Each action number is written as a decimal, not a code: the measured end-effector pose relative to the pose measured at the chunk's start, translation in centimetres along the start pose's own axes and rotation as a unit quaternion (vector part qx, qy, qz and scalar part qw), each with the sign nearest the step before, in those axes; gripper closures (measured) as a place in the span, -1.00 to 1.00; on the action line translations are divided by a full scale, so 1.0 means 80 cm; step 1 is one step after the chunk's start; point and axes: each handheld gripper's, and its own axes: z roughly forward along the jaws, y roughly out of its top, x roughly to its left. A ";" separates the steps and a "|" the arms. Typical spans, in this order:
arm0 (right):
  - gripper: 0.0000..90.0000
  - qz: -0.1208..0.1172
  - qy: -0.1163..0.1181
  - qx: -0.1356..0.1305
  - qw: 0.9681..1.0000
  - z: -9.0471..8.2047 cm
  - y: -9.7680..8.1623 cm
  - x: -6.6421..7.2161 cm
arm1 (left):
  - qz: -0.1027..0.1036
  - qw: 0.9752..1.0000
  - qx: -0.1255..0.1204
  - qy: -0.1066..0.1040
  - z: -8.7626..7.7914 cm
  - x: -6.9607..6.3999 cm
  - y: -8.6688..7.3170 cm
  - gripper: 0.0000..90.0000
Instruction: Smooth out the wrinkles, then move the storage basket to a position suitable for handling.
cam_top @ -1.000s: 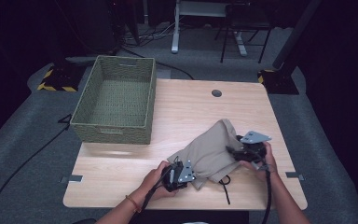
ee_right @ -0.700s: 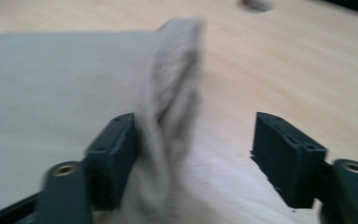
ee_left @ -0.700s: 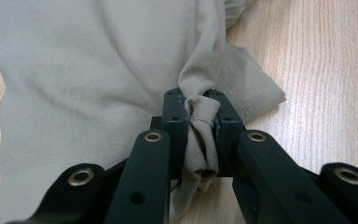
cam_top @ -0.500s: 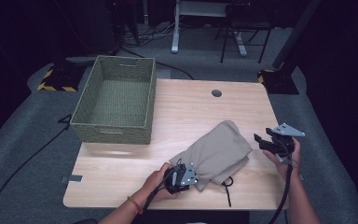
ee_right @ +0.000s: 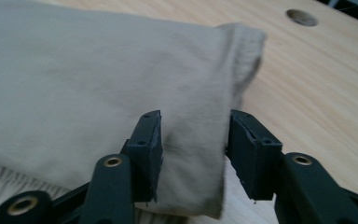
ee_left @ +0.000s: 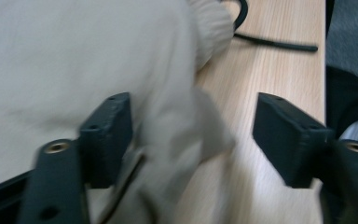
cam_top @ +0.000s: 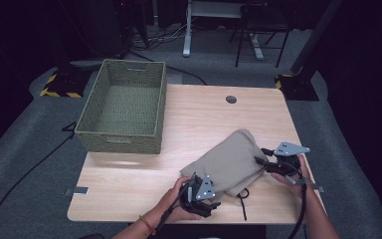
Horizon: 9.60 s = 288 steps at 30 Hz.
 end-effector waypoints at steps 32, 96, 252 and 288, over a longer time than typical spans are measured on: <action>-0.03 0.048 -0.091 -0.046 0.994 -0.027 0.022 -0.001 | 0.044 0.996 0.044 0.071 -0.017 0.068 -0.038 0.31; -0.19 -0.001 -0.010 -0.045 0.999 0.008 0.053 0.040 | 0.027 0.999 0.039 0.020 -0.017 0.049 -0.036 0.72; -0.46 0.123 -0.044 0.051 0.990 -0.002 -0.060 -0.035 | -0.238 0.942 -0.027 0.236 -0.119 0.237 -0.036 0.00; -0.46 0.119 -0.040 0.051 0.991 -0.002 -0.059 -0.035 | -0.043 0.998 -0.035 -0.006 -0.041 0.196 0.039 0.48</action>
